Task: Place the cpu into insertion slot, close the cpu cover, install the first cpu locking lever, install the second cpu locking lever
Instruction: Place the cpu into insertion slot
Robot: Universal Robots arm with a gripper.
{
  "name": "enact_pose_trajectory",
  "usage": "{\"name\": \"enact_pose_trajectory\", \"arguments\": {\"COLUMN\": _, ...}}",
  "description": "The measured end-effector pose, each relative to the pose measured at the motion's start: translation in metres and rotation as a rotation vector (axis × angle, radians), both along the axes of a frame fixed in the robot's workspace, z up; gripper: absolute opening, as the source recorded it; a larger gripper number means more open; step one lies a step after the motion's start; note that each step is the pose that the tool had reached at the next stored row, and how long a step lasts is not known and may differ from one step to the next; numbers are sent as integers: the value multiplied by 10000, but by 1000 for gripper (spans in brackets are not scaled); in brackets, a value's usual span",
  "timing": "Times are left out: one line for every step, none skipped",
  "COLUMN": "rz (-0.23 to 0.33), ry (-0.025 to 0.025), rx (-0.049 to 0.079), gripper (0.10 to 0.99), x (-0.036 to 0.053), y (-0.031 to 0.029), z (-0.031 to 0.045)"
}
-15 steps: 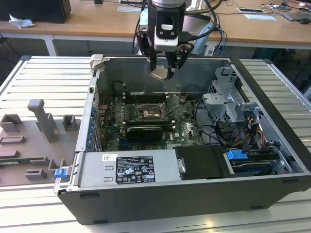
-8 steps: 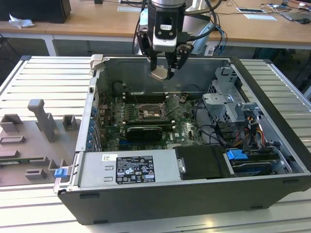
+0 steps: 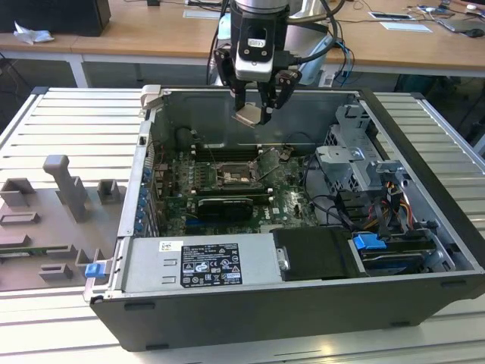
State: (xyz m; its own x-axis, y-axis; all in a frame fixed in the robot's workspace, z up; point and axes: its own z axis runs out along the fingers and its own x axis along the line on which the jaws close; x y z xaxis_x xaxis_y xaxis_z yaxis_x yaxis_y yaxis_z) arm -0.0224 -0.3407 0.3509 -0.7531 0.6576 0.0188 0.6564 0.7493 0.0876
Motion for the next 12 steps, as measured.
{"name": "enact_pose_trajectory", "arguments": {"rz": -35, "ry": 0, "rx": 0, "gripper": 541, "x": 0, "y": 0, "z": -1}}
{"name": "enact_pose_trajectory", "arguments": {"rz": -109, "ry": 0, "rx": 0, "gripper": 541, "x": 0, "y": 0, "z": -2}}
{"name": "enact_pose_trajectory", "arguments": {"rz": -208, "ry": 0, "rx": 0, "gripper": 541, "x": 0, "y": 0, "z": -4}}
{"name": "enact_pose_trajectory", "arguments": {"rz": -295, "ry": 0, "rx": 0, "gripper": 541, "x": 0, "y": 0, "z": -6}}
{"name": "enact_pose_trajectory", "arguments": {"rz": -366, "ry": 0, "rx": 1, "gripper": 541, "x": 0, "y": 0, "z": -8}}
{"name": "enact_pose_trajectory", "arguments": {"rz": -406, "ry": 0, "rx": 0, "gripper": 541, "x": 0, "y": 0, "z": -9}}
{"name": "enact_pose_trajectory", "arguments": {"rz": -446, "ry": 0, "rx": 0, "gripper": 541, "x": 0, "y": 0, "z": -10}}
{"name": "enact_pose_trajectory", "arguments": {"rz": -513, "ry": 0, "rx": 0, "gripper": 541, "x": 0, "y": 0, "z": -11}}
{"name": "enact_pose_trajectory", "arguments": {"rz": -567, "ry": 0, "rx": 0, "gripper": 541, "x": 0, "y": 0, "z": -13}}
{"name": "enact_pose_trajectory", "arguments": {"rz": -607, "ry": 0, "rx": 0, "gripper": 541, "x": 0, "y": 0, "z": -13}}
{"name": "enact_pose_trajectory", "arguments": {"rz": -660, "ry": 0, "rx": 0, "gripper": 541, "x": 0, "y": 0, "z": -14}}
{"name": "enact_pose_trajectory", "arguments": {"rz": -700, "ry": 0, "rx": 0, "gripper": 541, "x": 0, "y": 0, "z": -16}}
